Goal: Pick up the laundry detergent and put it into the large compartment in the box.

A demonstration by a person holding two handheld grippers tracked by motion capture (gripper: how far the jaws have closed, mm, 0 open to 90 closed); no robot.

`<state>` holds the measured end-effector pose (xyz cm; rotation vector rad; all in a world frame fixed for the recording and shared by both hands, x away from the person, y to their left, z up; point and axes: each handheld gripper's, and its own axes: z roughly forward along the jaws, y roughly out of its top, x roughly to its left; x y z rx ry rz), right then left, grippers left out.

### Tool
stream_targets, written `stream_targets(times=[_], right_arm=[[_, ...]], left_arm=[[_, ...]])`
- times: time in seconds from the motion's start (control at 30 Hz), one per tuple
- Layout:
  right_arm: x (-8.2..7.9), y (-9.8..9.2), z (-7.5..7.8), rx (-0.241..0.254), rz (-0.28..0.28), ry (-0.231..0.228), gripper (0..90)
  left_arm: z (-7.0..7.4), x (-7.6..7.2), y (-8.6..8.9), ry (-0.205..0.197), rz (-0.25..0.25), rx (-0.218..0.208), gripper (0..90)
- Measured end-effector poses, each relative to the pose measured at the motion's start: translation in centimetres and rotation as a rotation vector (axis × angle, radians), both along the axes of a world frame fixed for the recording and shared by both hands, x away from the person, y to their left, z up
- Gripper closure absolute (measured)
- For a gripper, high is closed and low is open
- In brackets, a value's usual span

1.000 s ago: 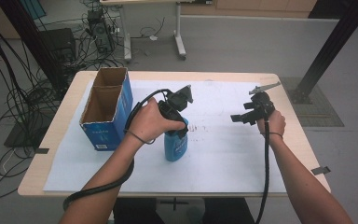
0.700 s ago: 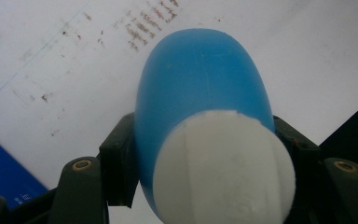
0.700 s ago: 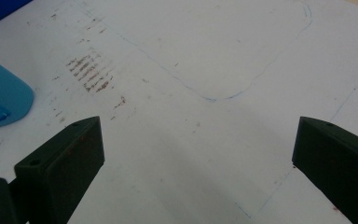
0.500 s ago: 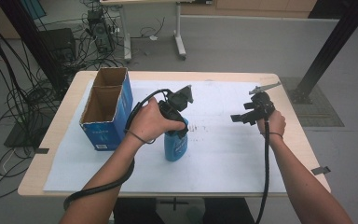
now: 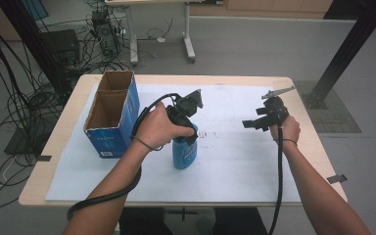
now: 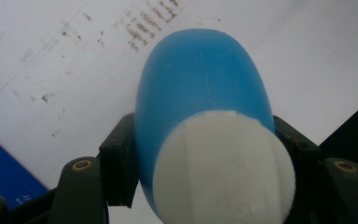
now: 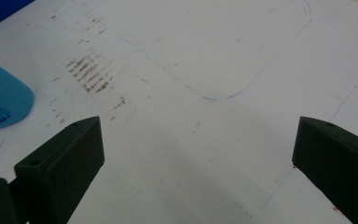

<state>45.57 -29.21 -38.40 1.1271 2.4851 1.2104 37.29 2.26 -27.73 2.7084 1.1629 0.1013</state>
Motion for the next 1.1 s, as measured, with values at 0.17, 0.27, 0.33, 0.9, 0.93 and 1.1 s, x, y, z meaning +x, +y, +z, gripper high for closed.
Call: stream_targets(times=[0.17,0.27,0.33,0.9,0.93,1.1], right_arm=[[-0.01,-0.02,0.03,-0.003,-0.001,-0.002,2.0],[-0.01,-0.01,0.05,-0.004,0.000,-0.006,2.0],[-0.02,0.04,0.06,-0.006,0.002,-0.005,2.0],[0.05,0.04,0.07,-0.005,0.003,-0.011,2.0],[0.05,0.02,0.06,-0.005,0.002,-0.010,1.9],[0.06,0.04,0.07,-0.005,0.003,-0.008,2.0]], left_arm=[[0.01,-0.02,0.02,0.000,-0.003,0.001,37.1],[-0.02,-0.04,-0.02,-0.003,0.003,-0.004,37.2],[-0.01,-0.02,0.04,-0.002,-0.001,-0.003,37.1],[-0.04,-0.07,0.11,-0.007,-0.002,-0.008,37.0],[-0.04,-0.06,0.13,-0.007,-0.002,-0.009,37.1],[-0.03,-0.04,0.10,-0.005,-0.004,-0.006,37.1]])
